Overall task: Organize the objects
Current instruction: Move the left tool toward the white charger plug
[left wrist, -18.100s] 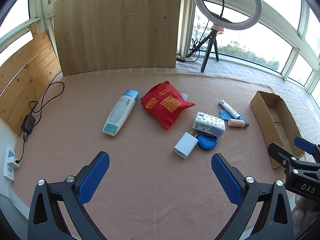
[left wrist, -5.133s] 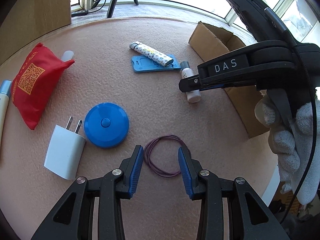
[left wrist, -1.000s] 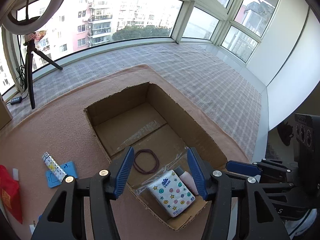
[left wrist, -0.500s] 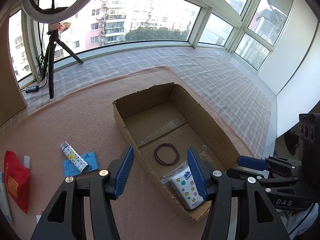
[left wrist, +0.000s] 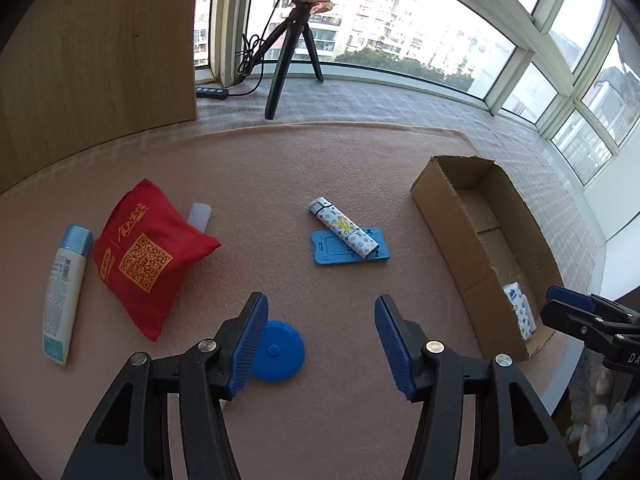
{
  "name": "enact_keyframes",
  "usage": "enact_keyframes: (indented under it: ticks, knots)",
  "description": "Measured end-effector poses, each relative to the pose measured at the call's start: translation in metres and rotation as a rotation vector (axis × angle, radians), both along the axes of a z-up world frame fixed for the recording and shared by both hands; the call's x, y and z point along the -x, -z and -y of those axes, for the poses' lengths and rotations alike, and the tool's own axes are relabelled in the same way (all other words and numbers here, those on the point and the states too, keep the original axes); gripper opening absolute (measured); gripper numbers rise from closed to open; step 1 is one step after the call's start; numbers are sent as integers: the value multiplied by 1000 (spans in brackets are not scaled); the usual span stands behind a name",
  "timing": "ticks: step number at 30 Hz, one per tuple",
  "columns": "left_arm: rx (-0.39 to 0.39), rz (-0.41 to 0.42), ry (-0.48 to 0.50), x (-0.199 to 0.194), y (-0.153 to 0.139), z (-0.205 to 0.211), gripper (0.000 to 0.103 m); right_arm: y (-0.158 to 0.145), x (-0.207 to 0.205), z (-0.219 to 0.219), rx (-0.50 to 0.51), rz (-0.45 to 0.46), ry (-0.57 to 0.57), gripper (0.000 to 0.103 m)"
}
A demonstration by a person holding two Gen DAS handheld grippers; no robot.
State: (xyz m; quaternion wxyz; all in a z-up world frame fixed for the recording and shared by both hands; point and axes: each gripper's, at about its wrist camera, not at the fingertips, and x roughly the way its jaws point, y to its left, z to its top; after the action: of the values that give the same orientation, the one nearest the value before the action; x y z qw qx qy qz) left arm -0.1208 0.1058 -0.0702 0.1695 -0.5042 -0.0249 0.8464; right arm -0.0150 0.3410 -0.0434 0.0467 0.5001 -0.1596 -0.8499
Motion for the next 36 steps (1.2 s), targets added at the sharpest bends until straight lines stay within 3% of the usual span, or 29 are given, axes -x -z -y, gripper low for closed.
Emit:
enact_keyframes:
  ticks: [6,16,30,36]
  knots:
    - [36,90,-50,1,33,53,73,5,7,30,7,15,-40,73]
    - [-22,143,-109,9,55,84,72,13,9,64,14,17,-55,73]
    - [-67,172,-70,17,67,75,22,18,13,75,-1,40,-62,73]
    - [-80,167,-90,9,70,78,20,23,17,82,14,59,-88,73]
